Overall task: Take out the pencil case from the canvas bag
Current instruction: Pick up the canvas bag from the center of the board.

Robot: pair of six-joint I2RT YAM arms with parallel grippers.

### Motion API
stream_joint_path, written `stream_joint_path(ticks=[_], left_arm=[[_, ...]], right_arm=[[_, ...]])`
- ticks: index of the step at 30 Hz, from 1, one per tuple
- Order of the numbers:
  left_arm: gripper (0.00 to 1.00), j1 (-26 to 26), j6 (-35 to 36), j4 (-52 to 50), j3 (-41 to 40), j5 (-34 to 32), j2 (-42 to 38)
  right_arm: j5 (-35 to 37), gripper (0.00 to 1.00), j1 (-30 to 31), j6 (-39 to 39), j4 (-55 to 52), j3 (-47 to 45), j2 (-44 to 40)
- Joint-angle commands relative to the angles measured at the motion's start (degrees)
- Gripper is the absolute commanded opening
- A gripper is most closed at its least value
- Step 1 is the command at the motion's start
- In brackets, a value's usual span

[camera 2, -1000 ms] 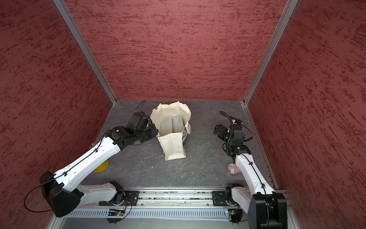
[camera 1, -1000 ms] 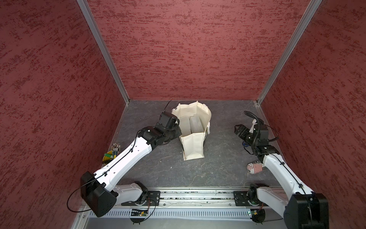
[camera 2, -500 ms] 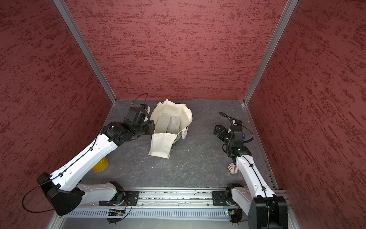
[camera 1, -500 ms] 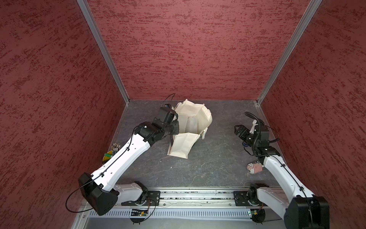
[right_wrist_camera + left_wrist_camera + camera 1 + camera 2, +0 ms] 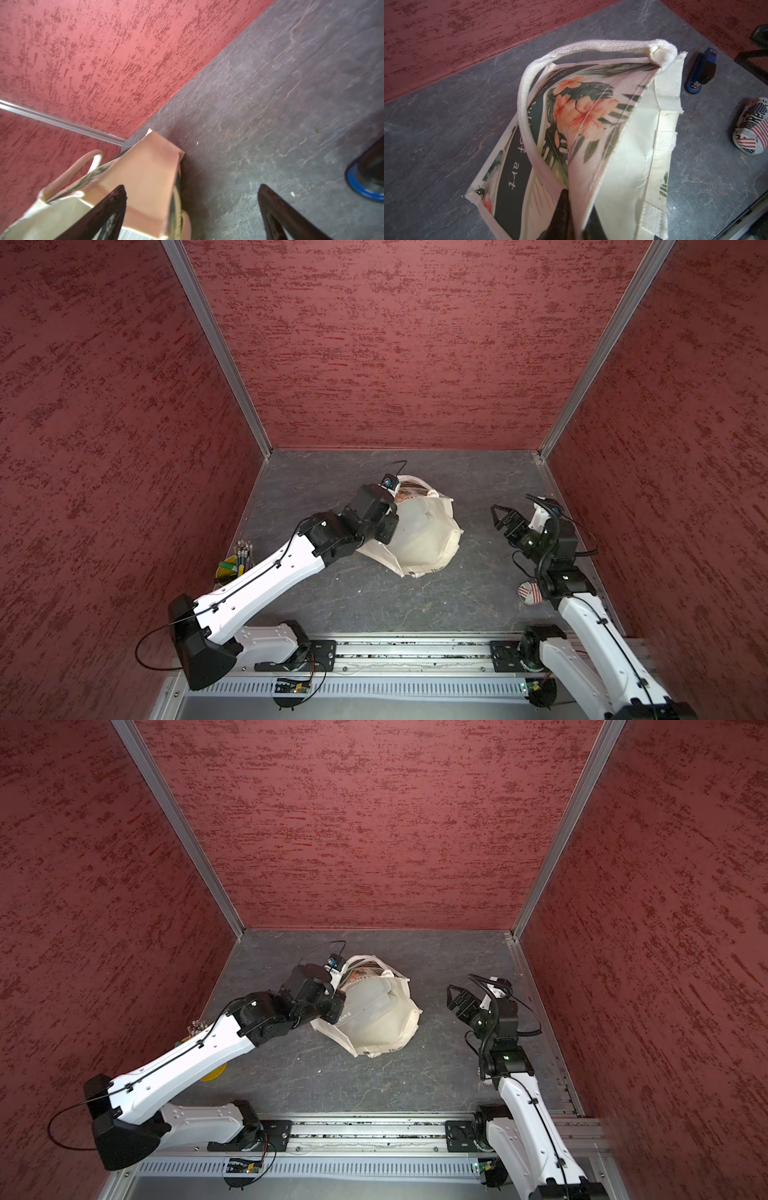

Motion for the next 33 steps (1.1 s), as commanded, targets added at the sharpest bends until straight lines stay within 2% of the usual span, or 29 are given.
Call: stream_joint_path(ticks=[1, 8, 12, 15, 22, 26, 33], left_arm=[[0.00, -2.0, -3.8, 7.1, -2.7, -3.0, -2.5], [0.00, -3.3, -4.9, 6.1, -3.5, -3.9, -1.5], [0.00, -4.4, -6.6, 5.0, -1.5, -4.8, 0.0], [0.00, -5.4, -7.7, 4.1, -0.1, -6.0, 1.4], [0.00, -5.9, -9.5, 4.4, 0.7, -8.2, 3.6], [0.00, -6.1, -10.3, 3.7, 1.6, -10.1, 5.2], [0.00, -6.2, -11.3, 5.4, 2.1, -10.7, 5.7]], right_arm=[[-3.7, 0.99, 1.5, 1.9, 2.9, 0.1, -3.9], [-2.8, 0.99, 9.3, 7.2, 2.4, -1.8, -8.9], [7.7, 0.99, 22.1, 12.2, 5.1, -8.0, -13.7], [12.3, 0.99, 30.2, 14.4, 8.7, -12.1, -14.0], [22.9, 0.99, 47.5, 16.9, 17.6, -12.3, -2.4], [31.6, 0.99, 59.9, 12.5, 20.1, -6.5, 7.7], [36.3, 0.99, 61.3, 13.4, 23.8, -7.6, 13.6]])
